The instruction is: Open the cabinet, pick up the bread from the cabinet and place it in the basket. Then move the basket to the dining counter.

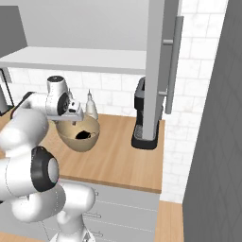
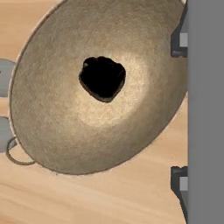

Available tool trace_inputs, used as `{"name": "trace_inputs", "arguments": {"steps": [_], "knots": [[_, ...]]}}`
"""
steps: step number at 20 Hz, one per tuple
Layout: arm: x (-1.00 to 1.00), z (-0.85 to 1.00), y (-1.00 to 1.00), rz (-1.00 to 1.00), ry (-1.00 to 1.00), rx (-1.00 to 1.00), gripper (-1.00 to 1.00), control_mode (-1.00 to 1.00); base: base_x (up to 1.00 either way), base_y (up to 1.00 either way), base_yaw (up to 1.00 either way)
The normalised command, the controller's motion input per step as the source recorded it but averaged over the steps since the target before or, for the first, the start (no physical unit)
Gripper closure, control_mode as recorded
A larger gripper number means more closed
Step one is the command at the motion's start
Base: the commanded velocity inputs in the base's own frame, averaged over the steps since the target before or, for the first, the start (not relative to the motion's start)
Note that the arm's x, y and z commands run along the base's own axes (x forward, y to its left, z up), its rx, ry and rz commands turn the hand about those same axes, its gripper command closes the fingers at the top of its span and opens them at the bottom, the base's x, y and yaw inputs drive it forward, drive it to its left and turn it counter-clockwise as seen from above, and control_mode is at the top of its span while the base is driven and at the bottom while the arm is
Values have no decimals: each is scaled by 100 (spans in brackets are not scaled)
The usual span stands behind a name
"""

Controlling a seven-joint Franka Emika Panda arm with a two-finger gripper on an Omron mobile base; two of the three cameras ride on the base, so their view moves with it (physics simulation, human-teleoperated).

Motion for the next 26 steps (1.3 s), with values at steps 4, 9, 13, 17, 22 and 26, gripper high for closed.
{"name": "trace_inputs", "arguments": {"steps": [4, 9, 13, 17, 22, 26], "knots": [[-41, 17, 45, 38, 0, -5, -100, -100, 0, 0, 0], [-4, -1, 30, 19, 4, -26, -100, -100, 0, 0, 0], [0, -17, 3, 2, 0, -21, -100, -100, 0, 0, 0], [9, -36, -1, 0, 0, -3, -100, -100, 0, 0, 0], [14, -43, 0, 1, 0, 0, -100, -100, 0, 0, 0], [27, -26, 0, 3, 0, 0, -100, -100, 0, 0, 0]]}}
